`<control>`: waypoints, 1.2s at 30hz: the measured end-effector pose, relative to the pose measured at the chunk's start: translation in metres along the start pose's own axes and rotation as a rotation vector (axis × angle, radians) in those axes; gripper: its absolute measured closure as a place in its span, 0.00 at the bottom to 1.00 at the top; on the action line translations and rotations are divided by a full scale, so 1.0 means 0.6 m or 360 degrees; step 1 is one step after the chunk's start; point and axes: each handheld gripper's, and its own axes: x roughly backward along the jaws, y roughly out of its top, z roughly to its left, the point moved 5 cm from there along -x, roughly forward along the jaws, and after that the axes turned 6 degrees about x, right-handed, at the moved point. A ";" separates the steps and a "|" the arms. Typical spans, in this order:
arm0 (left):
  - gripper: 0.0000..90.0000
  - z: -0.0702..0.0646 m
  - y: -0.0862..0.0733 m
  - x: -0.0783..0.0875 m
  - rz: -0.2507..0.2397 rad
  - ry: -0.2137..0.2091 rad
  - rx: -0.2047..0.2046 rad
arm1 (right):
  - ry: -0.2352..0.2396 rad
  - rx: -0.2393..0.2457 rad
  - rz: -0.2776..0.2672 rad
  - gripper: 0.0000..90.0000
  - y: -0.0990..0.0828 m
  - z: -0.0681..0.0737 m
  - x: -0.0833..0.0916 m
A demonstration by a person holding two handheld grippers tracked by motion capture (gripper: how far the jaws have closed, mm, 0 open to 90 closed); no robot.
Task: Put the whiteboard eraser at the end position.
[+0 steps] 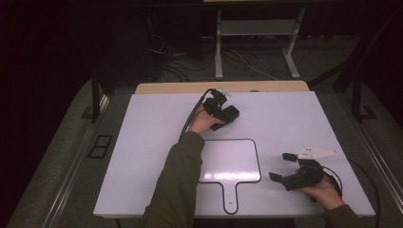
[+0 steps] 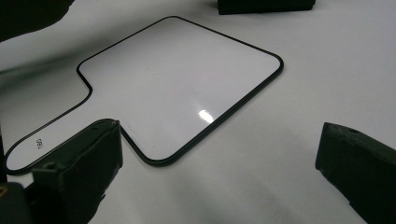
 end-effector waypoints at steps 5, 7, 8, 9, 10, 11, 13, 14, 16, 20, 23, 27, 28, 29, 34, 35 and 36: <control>0.15 -0.003 -0.002 0.017 -0.0041 -0.0013 -0.0016 | 0.0025 -0.0014 -0.0002 0.00 0.000 0.002 -0.002; 0.15 -0.005 -0.005 0.022 -0.0057 -0.0013 -0.0010 | 0.0027 -0.0007 0.0005 0.00 0.000 0.005 -0.002; 0.15 -0.005 -0.008 0.026 -0.0043 -0.0016 -0.0014 | 0.0028 -0.0004 0.0010 0.00 0.000 0.006 -0.002; 0.14 -0.007 -0.010 0.030 -0.0054 -0.0009 0.0000 | 0.0033 -0.0003 0.0010 0.00 0.000 0.006 -0.003; 0.14 -0.009 -0.013 0.034 -0.0063 -0.0008 0.0006 | 0.0033 -0.0003 0.0012 0.00 0.000 0.007 -0.003; 0.14 -0.009 -0.015 0.038 -0.0071 -0.0013 0.0007 | 0.0031 -0.0002 0.0012 0.00 0.000 0.007 -0.003; 0.14 -0.009 -0.021 0.047 -0.0085 -0.0024 -0.0014 | 0.0024 -0.0003 0.0016 0.00 0.000 0.008 -0.003; 0.14 -0.011 -0.025 0.052 -0.0104 -0.0032 -0.0011 | 0.0023 0.0001 0.0017 0.00 0.000 0.008 -0.003; 0.14 -0.015 -0.033 0.062 -0.0124 -0.0046 0.0005 | 0.0023 0.0007 0.0016 0.00 0.000 0.008 -0.005; 0.14 -0.018 -0.048 0.080 -0.0145 -0.0046 0.0002 | 0.0018 0.0001 0.0025 0.00 -0.001 0.009 -0.006; 0.14 -0.019 -0.062 0.092 -0.0143 -0.0049 -0.0016 | 0.0014 0.0007 0.0029 0.00 -0.001 0.008 -0.007; 0.13 -0.025 -0.077 0.107 -0.0168 -0.0063 -0.0003 | 0.0012 0.0008 0.0032 0.00 -0.002 0.008 -0.007; 0.13 -0.025 -0.081 0.111 -0.0158 -0.0064 -0.0022 | 0.0012 0.0008 0.0032 0.00 -0.002 0.008 -0.007; 0.13 -0.027 -0.083 0.115 -0.0165 -0.0066 -0.0020 | 0.0013 0.0008 0.0033 0.00 -0.002 0.008 -0.007; 0.12 -0.039 -0.097 0.132 -0.0221 -0.0096 0.0019 | 0.0010 0.0007 0.0032 0.00 -0.002 0.007 -0.006; 0.12 -0.042 -0.100 0.135 -0.0221 -0.0089 0.0020 | 0.0009 0.0006 0.0033 0.00 -0.002 0.007 -0.006; 0.12 -0.044 -0.103 0.138 -0.0223 -0.0088 0.0013 | 0.0009 0.0005 0.0033 0.00 -0.002 0.007 -0.006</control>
